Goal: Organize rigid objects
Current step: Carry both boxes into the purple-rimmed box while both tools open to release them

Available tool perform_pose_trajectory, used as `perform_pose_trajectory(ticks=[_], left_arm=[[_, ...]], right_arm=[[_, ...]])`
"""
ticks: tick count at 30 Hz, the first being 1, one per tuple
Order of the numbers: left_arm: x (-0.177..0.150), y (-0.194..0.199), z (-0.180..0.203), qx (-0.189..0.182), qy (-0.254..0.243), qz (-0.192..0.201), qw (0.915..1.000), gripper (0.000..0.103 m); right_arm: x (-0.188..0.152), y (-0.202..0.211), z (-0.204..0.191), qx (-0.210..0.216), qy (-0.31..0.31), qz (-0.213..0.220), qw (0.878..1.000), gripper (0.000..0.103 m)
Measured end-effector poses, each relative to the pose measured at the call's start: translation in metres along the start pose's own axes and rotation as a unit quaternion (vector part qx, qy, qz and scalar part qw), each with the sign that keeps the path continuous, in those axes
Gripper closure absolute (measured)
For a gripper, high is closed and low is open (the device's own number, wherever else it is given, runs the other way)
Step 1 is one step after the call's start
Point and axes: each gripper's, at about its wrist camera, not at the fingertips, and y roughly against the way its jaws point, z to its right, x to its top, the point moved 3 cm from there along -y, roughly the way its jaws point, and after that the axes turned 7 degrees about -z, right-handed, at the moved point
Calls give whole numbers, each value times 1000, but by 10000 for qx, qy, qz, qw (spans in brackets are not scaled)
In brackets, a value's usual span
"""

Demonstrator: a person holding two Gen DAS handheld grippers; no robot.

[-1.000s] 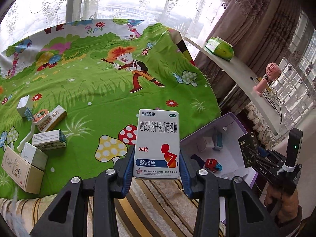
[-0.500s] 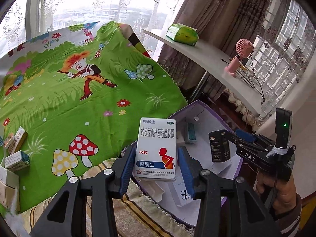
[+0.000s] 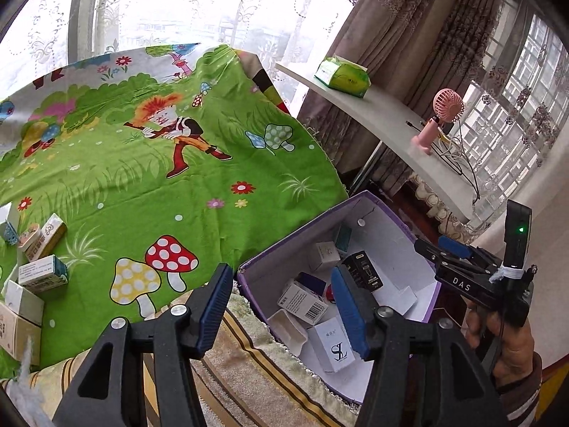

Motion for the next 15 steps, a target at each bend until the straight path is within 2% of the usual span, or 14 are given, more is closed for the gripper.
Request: perform_pose_trajectory(ticks=[1,4,5,6,8,10,15], left_arm=[[0,4,-1,-18,-3,63,10000,43],[0,19,-4,262,-60,368,9990,27],[-1,24,-5,323,-87,473,9983,20],[-1,29,-7,351,-104,577,9977,17],[-2,37,-11,481,-97,668,9966,15],[-2,39,-16,819,-48,581,9949,14],[-13,52,-31,1022,-214,801,9913,14]], right_arm=[[0,2,-2,27,28,29,10000,36],[3,8,-9,120,64,93,9999,33],[4,10,-11,137,74,121,9998,29],[5,13,-14,138,89,153,9997,25],[6,17,-18,138,119,199,9996,22],[6,20,-24,148,135,216,9996,19],[8,27,-46,196,225,267,9992,14]])
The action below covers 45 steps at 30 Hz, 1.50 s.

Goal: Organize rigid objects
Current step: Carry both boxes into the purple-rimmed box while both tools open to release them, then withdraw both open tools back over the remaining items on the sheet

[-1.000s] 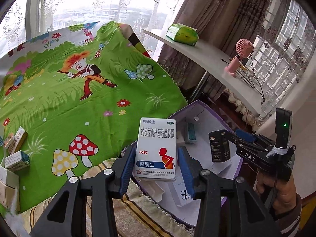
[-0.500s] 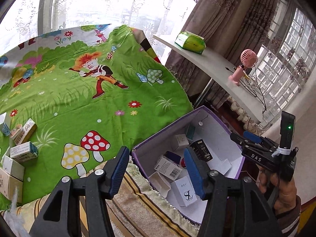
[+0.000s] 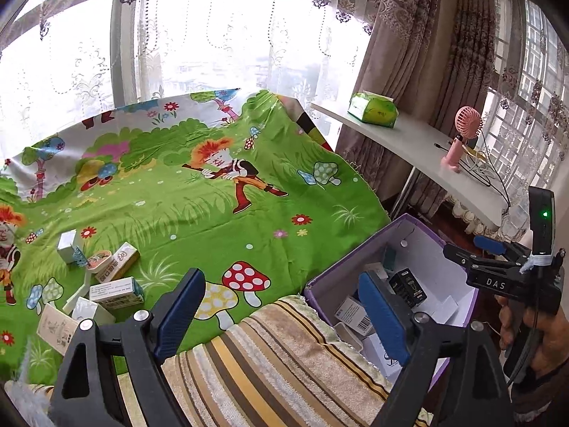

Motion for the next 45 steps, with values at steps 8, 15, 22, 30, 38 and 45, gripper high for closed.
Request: perform_pose_trajectory(ticks=[8,15,22,30,38,45], left_arm=[[-16,26,-39,533,-20,292,9982,14],[-39,46,-94,654,344,154,9971,14],[-68,56,-146,670,829,-165,9942,14],[-86,49,-191,927,1082,-701,9873,12],[-87,29,-213,1020,903,-1191,9835,0],[-80,2,-224,1080,669,-1610,9787,0]], right_arm=[[8,15,-37,-405,57,305,9987,3],[7,17,-76,-103,434,236,9987,3],[0,15,-115,700,660,34,9954,3],[-5,6,-154,1219,779,-274,9891,3],[-12,-6,-190,1409,1070,-569,9826,3],[-16,-13,-222,1513,1482,-700,9748,3]])
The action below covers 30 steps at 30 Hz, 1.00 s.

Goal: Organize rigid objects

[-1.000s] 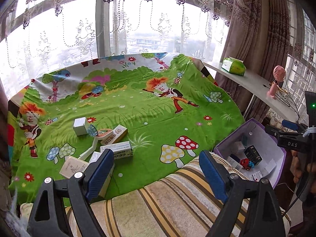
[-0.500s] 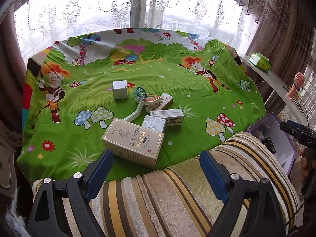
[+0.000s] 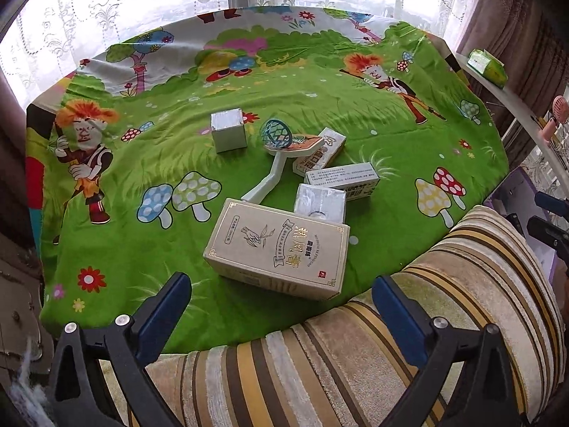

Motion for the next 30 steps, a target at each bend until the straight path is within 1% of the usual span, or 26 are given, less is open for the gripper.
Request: perform_pose_trajectory(ticks=[5,12,16,20,23,26,30], left_arm=[[10,-13,2,37,-222,-182,9996,0],[16,-31,-2,66,-310,-440,9985,0],[18,-40,-1,26,-360,-579,9977,0],[20,-50,-3,-117,-361,-745,9965,0],[21,-55,0,-128,-450,-793,9958,0],[20,-59,-2,-158,-414,-823,9956,0],[17,-55,-6,-232,-320,-727,9966,1]], right_arm=[[8,-11,-20,45,324,-107,9994,3],[21,-25,-46,123,697,-209,9973,3],[27,-35,-60,145,879,-274,9956,3],[33,-43,-73,178,1043,-353,9938,3],[37,-47,-82,170,1142,-371,9926,3],[41,-52,-91,172,1206,-417,9917,3],[45,-58,-106,243,1284,-469,9903,3]])
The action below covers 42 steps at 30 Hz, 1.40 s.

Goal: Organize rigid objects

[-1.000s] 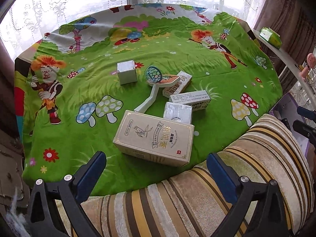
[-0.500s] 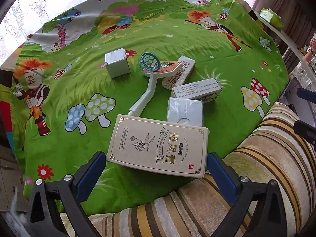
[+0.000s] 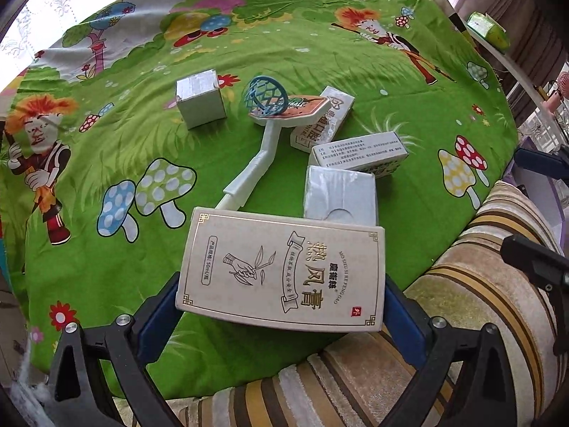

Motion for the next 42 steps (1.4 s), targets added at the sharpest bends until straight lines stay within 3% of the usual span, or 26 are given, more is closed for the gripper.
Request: perform_pose_trajectory(ticks=[13,17,23,27,30,34,37,39,42], left_arm=[[-28,23,-42,254,865,486,9947,2],[-33,30,-51,475,1153,631,9902,3],[-40,34,-71,432,1664,757,9822,3],[-46,39,-80,395,1932,877,9764,3],[-46,39,-78,407,1903,882,9769,3],[-45,39,-76,427,1850,874,9779,3],[-46,40,-76,419,1871,877,9775,3],[-46,40,-76,424,1859,876,9777,3],[-46,40,-74,440,1832,876,9782,3]], right_arm=[[32,-30,-55,88,757,-153,9970,3],[42,-41,-66,195,969,-200,9949,7],[54,-49,-75,356,1136,-146,9928,7],[56,-57,-76,295,1116,-276,9929,19],[57,-62,-79,280,1205,-354,9917,29],[59,-67,-82,250,1264,-402,9908,30],[58,-68,-83,223,1305,-405,9904,40],[58,-67,-84,219,1331,-381,9901,53],[57,-66,-85,245,1321,-400,9901,57]])
